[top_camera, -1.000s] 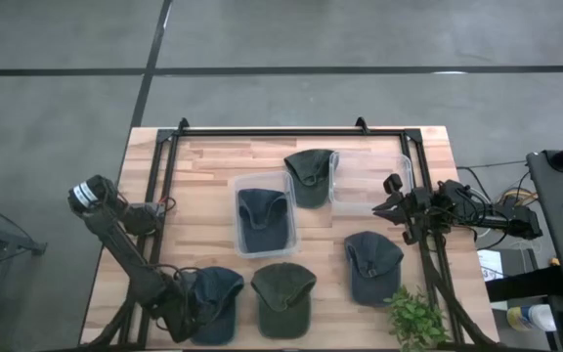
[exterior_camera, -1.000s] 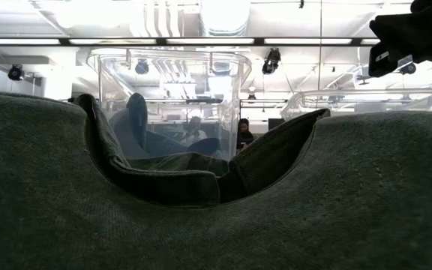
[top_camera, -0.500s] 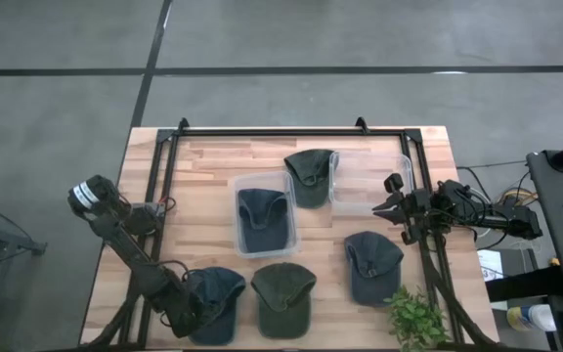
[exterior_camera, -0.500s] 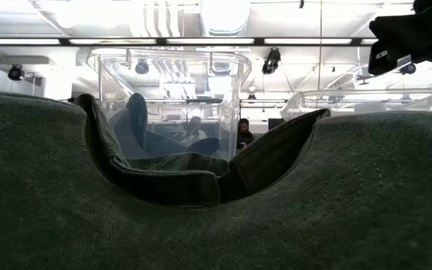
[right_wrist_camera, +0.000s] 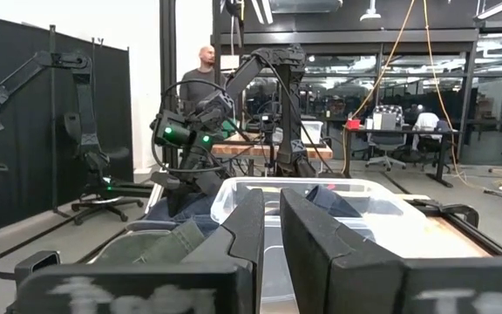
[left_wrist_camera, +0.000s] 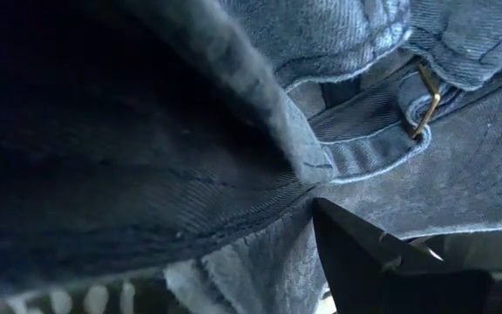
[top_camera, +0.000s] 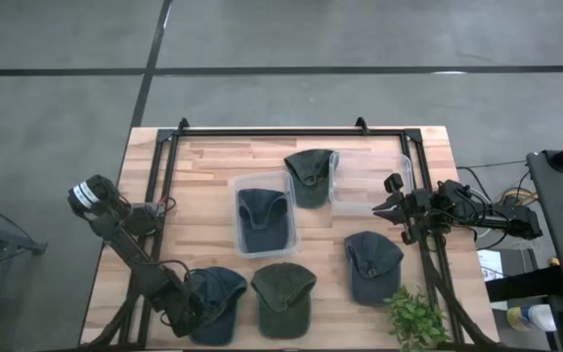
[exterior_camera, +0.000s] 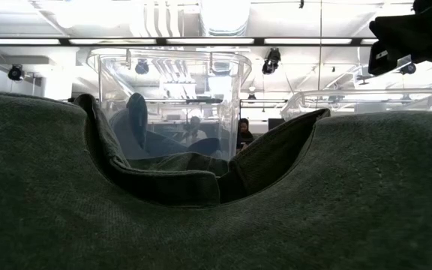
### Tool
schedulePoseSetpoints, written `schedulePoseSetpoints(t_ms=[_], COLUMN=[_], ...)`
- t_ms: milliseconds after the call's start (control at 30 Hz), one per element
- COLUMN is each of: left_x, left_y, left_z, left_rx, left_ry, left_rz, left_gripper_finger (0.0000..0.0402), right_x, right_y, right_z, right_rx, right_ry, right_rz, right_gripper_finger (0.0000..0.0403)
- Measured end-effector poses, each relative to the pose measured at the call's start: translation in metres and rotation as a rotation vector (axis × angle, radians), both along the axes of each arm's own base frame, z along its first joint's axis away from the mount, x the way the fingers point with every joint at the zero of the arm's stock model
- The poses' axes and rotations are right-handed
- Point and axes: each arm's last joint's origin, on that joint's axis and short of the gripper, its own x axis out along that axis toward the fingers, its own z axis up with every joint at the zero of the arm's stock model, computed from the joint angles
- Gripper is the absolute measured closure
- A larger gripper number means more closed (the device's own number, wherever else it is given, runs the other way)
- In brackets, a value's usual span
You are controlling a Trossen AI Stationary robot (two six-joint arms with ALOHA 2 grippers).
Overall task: Pick and place caps into container
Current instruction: Put the left blue cap into the left transparent container
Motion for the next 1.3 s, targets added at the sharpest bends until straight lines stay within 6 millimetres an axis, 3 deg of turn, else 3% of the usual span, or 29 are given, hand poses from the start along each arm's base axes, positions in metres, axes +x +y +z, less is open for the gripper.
schedulePoseSetpoints(t_ms=[200,367,433,600,833,1067,1167,1300], left_x=[0.000,0.002,0.003,0.003,-0.008,-0.015,-0.014,-0.009], left_y=[0.000,-0.002,-0.003,-0.004,0.007,0.014,0.015,0.016], left_z=[0.000,0.004,0.009,0.030,0.099,0.181,0.212,0.245], left_rx=[-0.005,-0.013,-0.008,0.035,0.091,0.091,0.114,0.326], left_ry=[0.009,0.003,-0.006,0.023,0.034,-0.181,-0.368,-0.746], left_rz=[0.027,0.043,0.049,0.023,0.007,-0.039,-0.083,-0.133], left_gripper_finger=[0.0278,0.0352,0.0384,0.0394,0.0397,0.0397,0.0397,0.0397], right_x=[0.000,0.000,0.000,0.000,0.000,0.000,0.000,0.000], right_y=[0.000,0.000,0.000,0.000,0.000,0.000,0.000,0.000], right_z=[0.000,0.000,0.000,0.000,0.001,0.001,0.001,0.001], right_rx=[0.000,0.004,0.005,0.012,0.082,0.082,0.079,0.079], right_ry=[0.000,0.001,0.001,0.000,0.010,0.009,0.009,0.009], right_rz=[0.000,0.001,0.001,0.003,0.018,0.018,0.017,0.017], right_gripper_finger=[0.0365,0.0365,0.0365,0.0365,0.0365,0.0365,0.0365,0.0365])
